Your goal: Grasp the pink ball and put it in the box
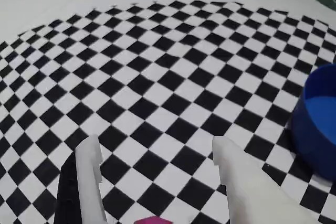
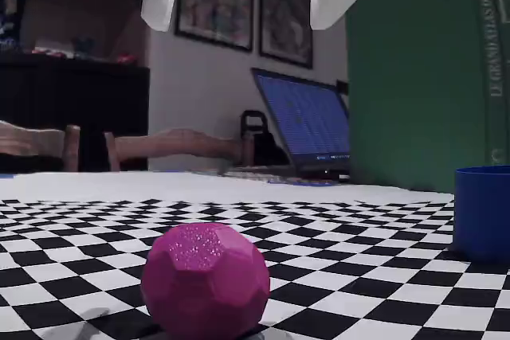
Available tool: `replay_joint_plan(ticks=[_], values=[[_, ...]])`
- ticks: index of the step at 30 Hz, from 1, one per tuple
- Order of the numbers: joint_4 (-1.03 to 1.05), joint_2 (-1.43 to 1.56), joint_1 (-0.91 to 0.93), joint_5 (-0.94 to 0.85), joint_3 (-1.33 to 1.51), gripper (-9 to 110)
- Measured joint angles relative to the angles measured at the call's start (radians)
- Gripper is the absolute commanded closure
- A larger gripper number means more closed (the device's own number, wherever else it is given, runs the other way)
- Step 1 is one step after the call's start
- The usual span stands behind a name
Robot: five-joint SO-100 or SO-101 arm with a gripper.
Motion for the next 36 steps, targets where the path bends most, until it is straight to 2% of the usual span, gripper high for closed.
replay_joint_plan(ticks=[36], values=[[-0.002,-0.133,-0.029,0.075,0.0,77]])
